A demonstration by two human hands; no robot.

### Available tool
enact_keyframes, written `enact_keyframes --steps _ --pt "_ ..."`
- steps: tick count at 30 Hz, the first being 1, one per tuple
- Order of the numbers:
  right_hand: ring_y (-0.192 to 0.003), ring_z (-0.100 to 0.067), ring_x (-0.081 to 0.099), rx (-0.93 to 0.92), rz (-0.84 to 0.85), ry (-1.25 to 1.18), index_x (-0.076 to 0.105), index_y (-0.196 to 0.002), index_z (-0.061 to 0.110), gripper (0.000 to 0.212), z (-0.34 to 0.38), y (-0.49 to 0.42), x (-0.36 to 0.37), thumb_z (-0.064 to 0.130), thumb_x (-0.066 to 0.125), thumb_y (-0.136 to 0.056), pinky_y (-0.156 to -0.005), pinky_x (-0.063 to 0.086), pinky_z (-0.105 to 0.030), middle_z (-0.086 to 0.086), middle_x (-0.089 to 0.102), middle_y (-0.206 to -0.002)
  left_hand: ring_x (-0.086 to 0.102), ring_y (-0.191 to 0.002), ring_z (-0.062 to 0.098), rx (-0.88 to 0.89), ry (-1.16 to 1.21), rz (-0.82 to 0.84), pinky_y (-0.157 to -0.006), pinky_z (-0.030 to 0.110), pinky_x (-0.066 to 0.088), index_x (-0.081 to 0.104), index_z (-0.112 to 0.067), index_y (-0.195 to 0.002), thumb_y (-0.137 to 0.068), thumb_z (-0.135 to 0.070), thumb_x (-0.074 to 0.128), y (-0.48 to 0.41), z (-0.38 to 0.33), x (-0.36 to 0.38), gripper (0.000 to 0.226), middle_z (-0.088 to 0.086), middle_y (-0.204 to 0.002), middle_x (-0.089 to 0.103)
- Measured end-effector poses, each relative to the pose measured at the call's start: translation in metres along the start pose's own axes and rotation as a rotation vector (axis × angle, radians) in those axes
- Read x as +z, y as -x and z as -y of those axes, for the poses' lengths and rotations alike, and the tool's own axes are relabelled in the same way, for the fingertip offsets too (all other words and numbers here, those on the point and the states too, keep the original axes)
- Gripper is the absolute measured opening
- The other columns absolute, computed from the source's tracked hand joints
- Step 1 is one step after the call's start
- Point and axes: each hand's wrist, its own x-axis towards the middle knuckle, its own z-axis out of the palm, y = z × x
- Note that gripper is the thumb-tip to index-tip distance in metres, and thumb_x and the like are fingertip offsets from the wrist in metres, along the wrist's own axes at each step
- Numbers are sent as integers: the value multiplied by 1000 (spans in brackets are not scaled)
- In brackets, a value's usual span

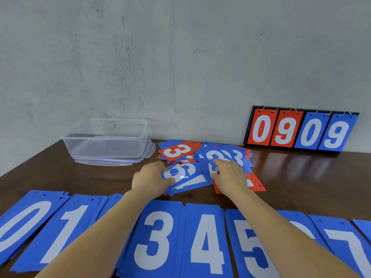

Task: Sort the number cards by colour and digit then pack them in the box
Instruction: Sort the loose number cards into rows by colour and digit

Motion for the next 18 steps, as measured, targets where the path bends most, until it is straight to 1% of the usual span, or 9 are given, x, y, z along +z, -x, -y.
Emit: enact_keyframes --steps 3,6,7,9,11,12,14,17,18 --pt "-100 -17 59 43 4 -75 63 -115 18 21 -15 0 -3 23 58 -95 -80 51 -30 -1 64 -110 59 -85 12 -39 72 6 -76 32 55 56 -23 -101 -81 -44 72 0 8 -7 33 -4 -96 62" --pt "-97 -12 60 154 -15 -142 63 -116 23 23 -30 -3 -10 29 59 -94 -76 51 -27 4 66 -112 59 -89 12 -78 134 23 -78 30 54 59 -20 -105 -76 -42 78 -1 16 -14 42 -3 -103 63" --pt "-98 -13 60 199 -38 -141 61 -120 23 28 -34 -5 -13 33 60 -93 -75 51 -28 3 65 -114 58 -94 14 -93 173 42 -80 29 52 57 -19 -111 -73 -41 80 -2 17 -15 49 -2 -108 61" --pt "-106 -16 59 284 -51 -145 53 -131 21 48 -42 -12 -15 42 64 -89 -78 51 -30 -2 60 -125 56 -107 18 -125 243 89 -85 28 48 53 -17 -123 -71 -36 83 -1 16 -18 63 2 -119 57" --pt "-122 -23 51 332 33 -170 40 -142 18 72 -47 -19 -13 52 66 -84 -86 50 -35 -6 50 -138 55 -113 21 -143 268 115 -90 30 47 51 -14 -130 -73 -32 83 -1 12 -18 68 5 -126 56" --pt "-127 -25 46 339 90 -178 33 -146 17 81 -49 -21 -11 55 66 -83 -91 48 -37 -7 46 -142 55 -113 22 -147 264 117 -91 30 47 52 -12 -130 -74 -30 82 -1 11 -17 66 6 -128 57" --pt "-131 -27 42 332 159 -141 28 -148 15 86 -49 -24 -6 57 65 -82 -96 45 -39 -9 42 -145 56 -109 20 -153 254 101 -86 27 48 56 -10 -129 -77 -28 80 0 8 -14 60 7 -126 59" --pt "-132 -28 40 324 152 -80 31 -146 16 83 -50 -28 -3 56 65 -82 -101 41 -40 -9 42 -145 55 -93 14 -147 279 64 -68 19 45 60 -10 -122 -82 -26 76 1 5 -11 46 6 -119 63" --pt "-131 -28 40 330 143 -66 33 -145 17 82 -50 -29 -4 57 66 -81 -102 41 -40 -10 42 -144 55 -91 13 -150 305 45 -64 18 44 61 -10 -120 -84 -24 74 1 5 -12 41 6 -118 63"
